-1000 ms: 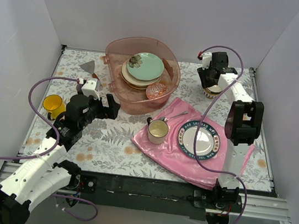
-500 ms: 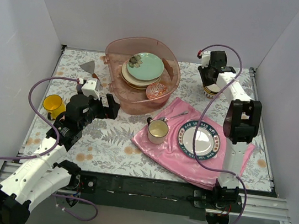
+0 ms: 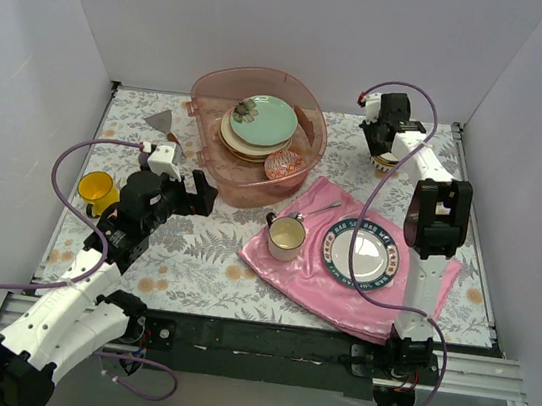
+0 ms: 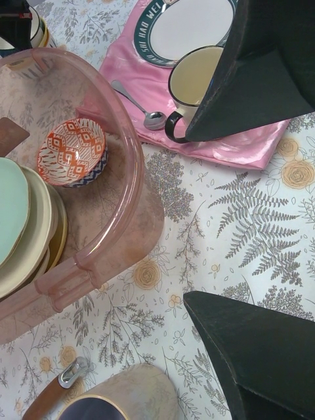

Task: Place the mixed dishes into the plastic bin
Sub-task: Pick up the bowl from the center of the board.

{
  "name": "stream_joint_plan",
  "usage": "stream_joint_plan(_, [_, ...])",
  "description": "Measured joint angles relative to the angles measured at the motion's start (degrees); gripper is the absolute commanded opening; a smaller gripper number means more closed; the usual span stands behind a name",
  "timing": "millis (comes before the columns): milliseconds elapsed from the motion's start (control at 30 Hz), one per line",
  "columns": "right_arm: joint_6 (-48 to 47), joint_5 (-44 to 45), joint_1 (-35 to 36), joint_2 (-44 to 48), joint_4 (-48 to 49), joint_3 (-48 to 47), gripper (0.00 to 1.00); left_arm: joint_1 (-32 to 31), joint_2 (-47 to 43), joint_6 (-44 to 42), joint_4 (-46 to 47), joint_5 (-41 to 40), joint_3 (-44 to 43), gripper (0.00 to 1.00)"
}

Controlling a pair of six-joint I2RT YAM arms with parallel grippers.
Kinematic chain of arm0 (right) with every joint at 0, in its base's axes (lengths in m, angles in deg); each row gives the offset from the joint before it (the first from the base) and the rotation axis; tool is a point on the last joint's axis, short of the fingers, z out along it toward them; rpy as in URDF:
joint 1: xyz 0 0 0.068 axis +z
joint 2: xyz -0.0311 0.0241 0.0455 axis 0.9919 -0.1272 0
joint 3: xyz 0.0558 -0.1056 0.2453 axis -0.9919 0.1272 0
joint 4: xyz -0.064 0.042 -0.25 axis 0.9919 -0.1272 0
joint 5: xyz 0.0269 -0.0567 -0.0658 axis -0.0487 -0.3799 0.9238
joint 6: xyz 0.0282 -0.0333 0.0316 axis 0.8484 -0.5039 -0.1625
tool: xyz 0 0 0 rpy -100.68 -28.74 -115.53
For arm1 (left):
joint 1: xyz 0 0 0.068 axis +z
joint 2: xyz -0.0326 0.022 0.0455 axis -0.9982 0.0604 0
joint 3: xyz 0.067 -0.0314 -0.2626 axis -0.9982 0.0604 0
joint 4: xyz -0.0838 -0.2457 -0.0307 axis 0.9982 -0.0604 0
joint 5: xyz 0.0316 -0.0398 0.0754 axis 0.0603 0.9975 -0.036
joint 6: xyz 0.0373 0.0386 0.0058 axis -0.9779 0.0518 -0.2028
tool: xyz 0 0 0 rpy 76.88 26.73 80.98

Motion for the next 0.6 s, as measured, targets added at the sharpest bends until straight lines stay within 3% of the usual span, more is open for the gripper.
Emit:
stream_joint_plan(267, [-1.4,0.0,-0.1,0.4,0.6,0.3,0.01,0.2,0.0,0.0,0.0,0.0,0.1,0.98])
stream_joint_plan(600, [-4.8,-0.3,0.2,7.8,2.3,8.5,0.01,0.4,0.0,0.0,0.0,0.2,0.1,0.98])
